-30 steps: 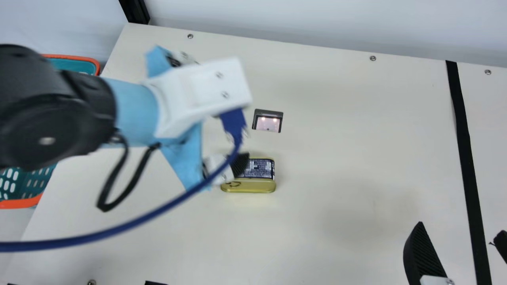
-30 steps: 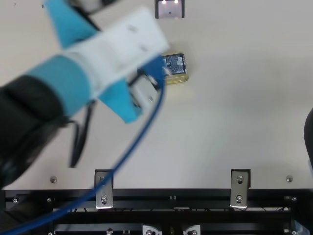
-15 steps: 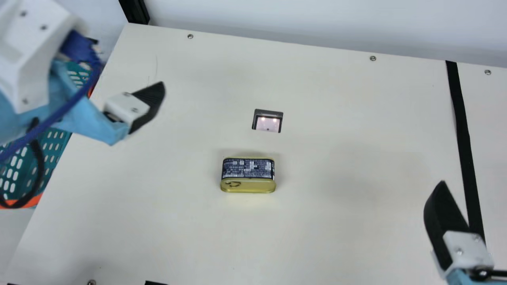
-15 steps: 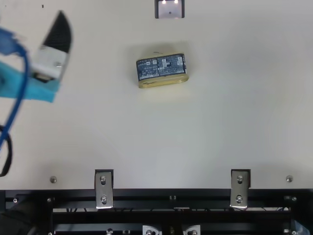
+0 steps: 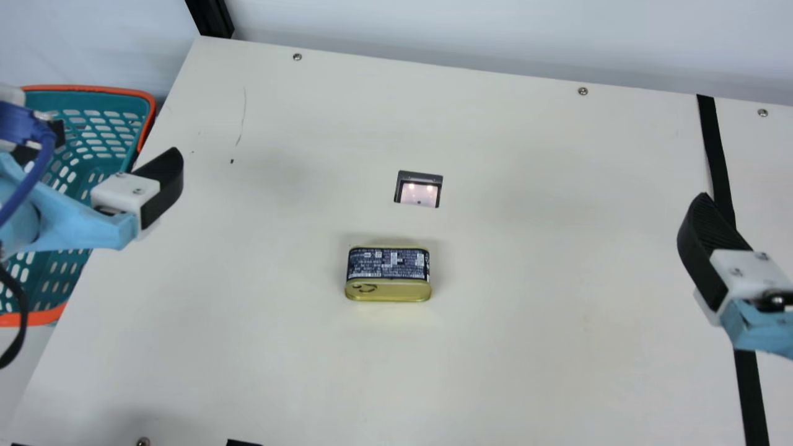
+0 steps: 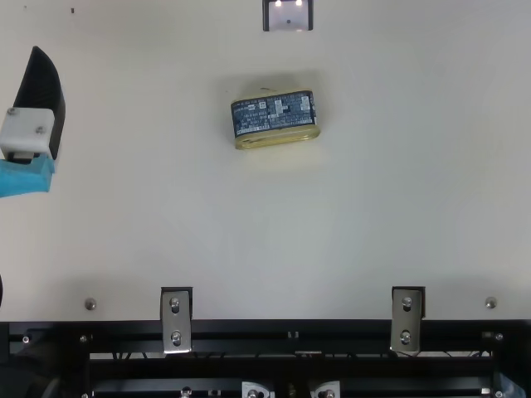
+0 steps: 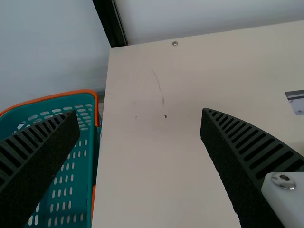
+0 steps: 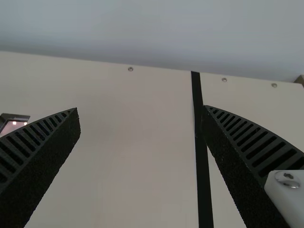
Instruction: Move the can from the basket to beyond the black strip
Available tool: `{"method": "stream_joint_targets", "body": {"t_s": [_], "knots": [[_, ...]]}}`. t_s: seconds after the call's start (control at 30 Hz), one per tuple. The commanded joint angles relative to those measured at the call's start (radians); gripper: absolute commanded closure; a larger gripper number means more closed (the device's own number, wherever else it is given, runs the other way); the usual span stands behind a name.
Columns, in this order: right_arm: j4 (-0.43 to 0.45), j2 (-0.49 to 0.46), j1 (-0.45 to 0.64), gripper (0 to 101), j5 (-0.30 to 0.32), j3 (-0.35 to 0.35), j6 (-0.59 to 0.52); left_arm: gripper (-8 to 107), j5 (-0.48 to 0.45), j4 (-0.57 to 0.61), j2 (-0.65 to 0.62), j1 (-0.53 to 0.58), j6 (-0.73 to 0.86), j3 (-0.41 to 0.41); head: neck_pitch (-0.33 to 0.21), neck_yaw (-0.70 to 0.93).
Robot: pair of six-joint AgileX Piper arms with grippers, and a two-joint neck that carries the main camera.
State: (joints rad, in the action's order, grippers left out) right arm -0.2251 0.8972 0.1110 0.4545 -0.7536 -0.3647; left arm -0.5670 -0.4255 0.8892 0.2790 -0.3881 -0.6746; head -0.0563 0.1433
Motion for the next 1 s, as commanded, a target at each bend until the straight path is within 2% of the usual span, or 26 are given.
{"method": "stream_joint_targets", "body": {"t_s": [0.0, 0.2, 0.37, 0.47, 0.6, 0.7, 0.83, 0.97], "knots": [[-0.109, 0.075, 0.033, 0, 0.025, -0.031, -0.161, 9, 0.0, 0.0, 0.0, 0.0, 0.0, 0.0, -0.003, 0.0], [-0.36, 0.222, 0.167, 0, 0.14, -0.115, -0.503, 9, 0.014, 0.006, -0.012, -0.056, 0.005, 0.011, -0.003, 0.0], [-0.559, 0.352, 0.331, 0, 0.314, -0.187, -0.829, 9, 0.045, -0.026, -0.047, -0.13, -0.06, 0.058, -0.003, 0.0], [-0.634, 0.432, 0.428, 0, 0.432, -0.22, -1.007, 9, 0.056, -0.049, -0.071, -0.171, -0.106, 0.101, -0.003, 0.0], [-0.67, 0.527, 0.511, 0, 0.568, -0.248, -1.181, 9, 0.055, -0.059, -0.078, -0.18, -0.118, 0.114, -0.003, 0.0], [-0.669, 0.582, 0.541, 0, 0.647, -0.252, -1.283, 9, 0.06, -0.059, -0.078, -0.182, -0.122, 0.114, -0.003, 0.0], [-0.657, 0.63, 0.54, 0, 0.722, -0.242, -1.388, 9, 0.06, -0.059, -0.078, -0.182, -0.122, 0.114, -0.003, 0.0], [-0.647, 0.662, 0.51, 0, 0.766, -0.221, -1.46, 9, 0.06, -0.059, -0.078, -0.182, -0.122, 0.114, -0.003, 0.0]]}}
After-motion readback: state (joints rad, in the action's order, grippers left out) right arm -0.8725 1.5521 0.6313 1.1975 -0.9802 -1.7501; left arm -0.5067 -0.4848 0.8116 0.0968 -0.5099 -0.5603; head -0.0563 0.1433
